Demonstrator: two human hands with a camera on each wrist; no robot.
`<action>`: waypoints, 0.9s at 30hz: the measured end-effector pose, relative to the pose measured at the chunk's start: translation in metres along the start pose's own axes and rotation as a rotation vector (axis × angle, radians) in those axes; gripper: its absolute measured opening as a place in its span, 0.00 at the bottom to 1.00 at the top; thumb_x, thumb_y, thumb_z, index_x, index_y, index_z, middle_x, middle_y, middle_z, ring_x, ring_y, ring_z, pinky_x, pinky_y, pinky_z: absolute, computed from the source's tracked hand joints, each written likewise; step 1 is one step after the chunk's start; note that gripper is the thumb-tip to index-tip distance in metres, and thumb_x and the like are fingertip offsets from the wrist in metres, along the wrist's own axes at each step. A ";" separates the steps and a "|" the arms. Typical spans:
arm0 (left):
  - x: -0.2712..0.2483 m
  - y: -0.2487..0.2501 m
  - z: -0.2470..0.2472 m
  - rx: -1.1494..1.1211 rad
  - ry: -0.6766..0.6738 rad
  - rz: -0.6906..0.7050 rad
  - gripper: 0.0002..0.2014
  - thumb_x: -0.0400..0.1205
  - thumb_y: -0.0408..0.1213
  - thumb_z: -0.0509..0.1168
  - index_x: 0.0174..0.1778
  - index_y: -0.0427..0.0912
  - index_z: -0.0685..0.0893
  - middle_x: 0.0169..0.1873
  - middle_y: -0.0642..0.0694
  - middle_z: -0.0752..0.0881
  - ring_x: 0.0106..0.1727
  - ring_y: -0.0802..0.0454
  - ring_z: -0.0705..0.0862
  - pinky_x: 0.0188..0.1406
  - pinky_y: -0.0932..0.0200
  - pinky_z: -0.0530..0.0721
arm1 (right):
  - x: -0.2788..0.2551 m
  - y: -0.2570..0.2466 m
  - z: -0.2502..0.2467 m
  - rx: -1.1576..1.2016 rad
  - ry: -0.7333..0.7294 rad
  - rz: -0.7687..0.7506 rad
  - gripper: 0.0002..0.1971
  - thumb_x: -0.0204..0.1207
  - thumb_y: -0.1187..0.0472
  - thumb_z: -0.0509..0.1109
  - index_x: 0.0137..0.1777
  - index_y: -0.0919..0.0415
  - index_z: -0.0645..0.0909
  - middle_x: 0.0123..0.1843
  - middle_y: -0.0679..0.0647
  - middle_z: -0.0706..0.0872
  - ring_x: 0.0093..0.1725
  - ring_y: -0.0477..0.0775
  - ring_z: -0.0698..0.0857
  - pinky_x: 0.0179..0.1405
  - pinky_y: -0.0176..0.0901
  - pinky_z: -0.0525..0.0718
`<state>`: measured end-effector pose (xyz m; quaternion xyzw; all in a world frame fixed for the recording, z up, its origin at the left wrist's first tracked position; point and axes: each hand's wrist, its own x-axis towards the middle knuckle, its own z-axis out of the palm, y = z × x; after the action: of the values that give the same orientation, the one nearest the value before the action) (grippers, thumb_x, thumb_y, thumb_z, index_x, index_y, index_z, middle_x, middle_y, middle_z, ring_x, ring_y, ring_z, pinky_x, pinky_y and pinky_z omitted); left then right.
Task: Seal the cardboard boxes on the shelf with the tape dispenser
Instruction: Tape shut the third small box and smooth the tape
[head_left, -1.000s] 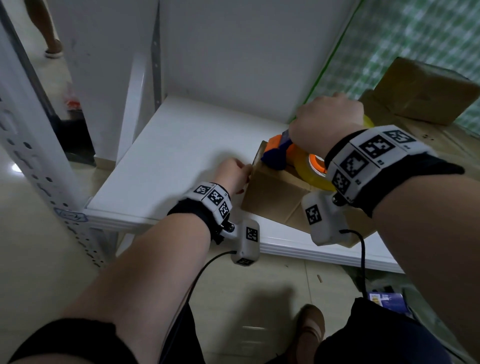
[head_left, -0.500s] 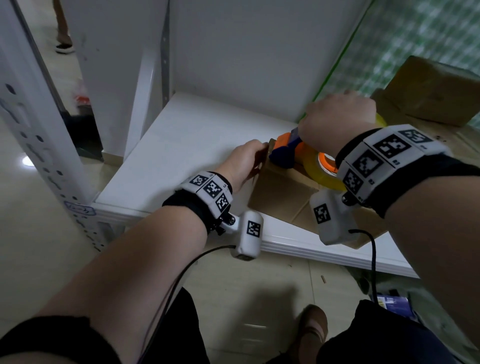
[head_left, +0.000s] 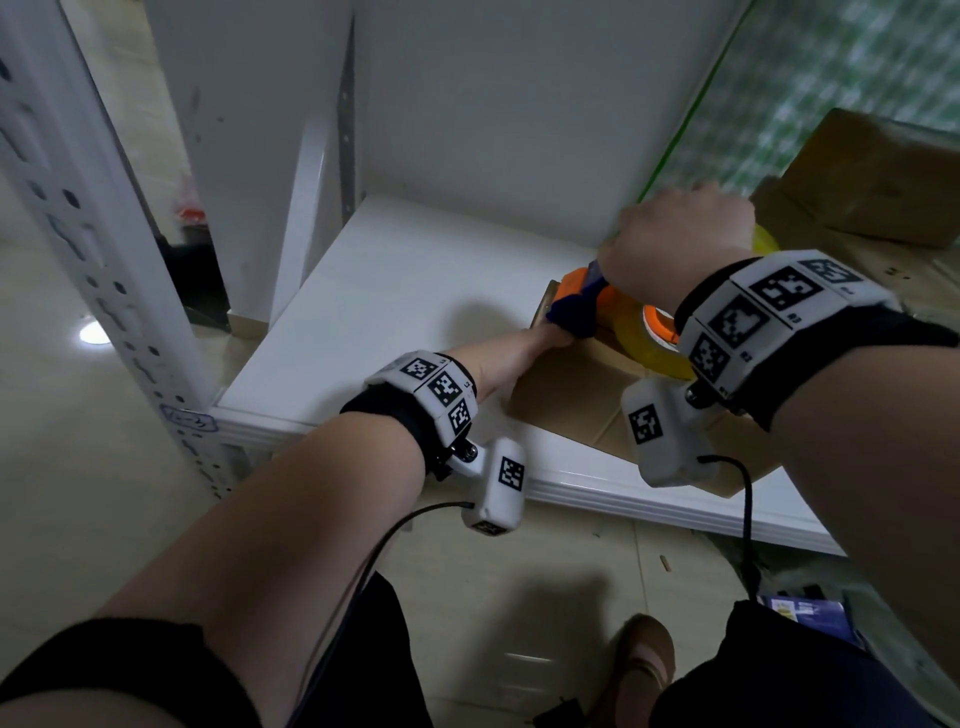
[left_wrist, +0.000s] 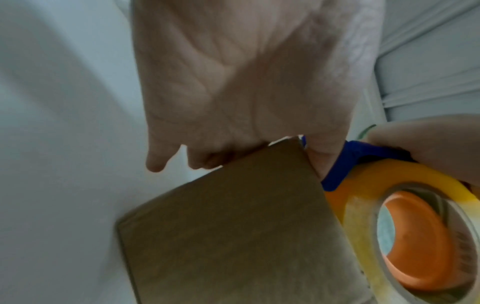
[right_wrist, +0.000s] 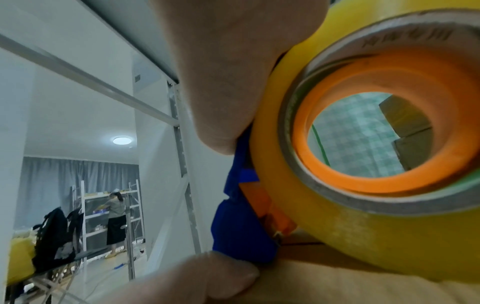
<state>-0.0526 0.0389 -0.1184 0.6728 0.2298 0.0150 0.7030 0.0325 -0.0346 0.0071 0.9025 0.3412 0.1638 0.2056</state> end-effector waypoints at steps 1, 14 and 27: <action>0.001 0.005 -0.001 0.037 0.020 0.013 0.11 0.86 0.40 0.57 0.63 0.43 0.73 0.47 0.52 0.81 0.45 0.57 0.79 0.27 0.87 0.70 | -0.001 0.003 0.000 0.047 0.024 0.000 0.18 0.81 0.52 0.51 0.54 0.61 0.78 0.50 0.60 0.78 0.51 0.62 0.72 0.45 0.52 0.74; 0.023 0.029 0.002 0.416 0.101 0.140 0.45 0.54 0.60 0.80 0.69 0.55 0.77 0.58 0.55 0.86 0.61 0.54 0.83 0.67 0.54 0.77 | -0.015 0.067 0.021 1.016 0.089 0.318 0.31 0.66 0.39 0.70 0.65 0.57 0.76 0.54 0.54 0.79 0.56 0.56 0.78 0.51 0.49 0.80; 0.023 0.038 0.012 0.566 0.156 0.169 0.42 0.61 0.54 0.81 0.72 0.53 0.74 0.58 0.58 0.84 0.62 0.58 0.80 0.64 0.59 0.77 | -0.016 0.107 0.037 1.628 -0.462 0.151 0.30 0.62 0.38 0.78 0.58 0.58 0.85 0.47 0.55 0.92 0.43 0.55 0.91 0.42 0.45 0.88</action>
<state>-0.0167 0.0386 -0.0891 0.8555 0.2216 0.0603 0.4640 0.0954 -0.1282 0.0244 0.8001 0.2410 -0.3080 -0.4549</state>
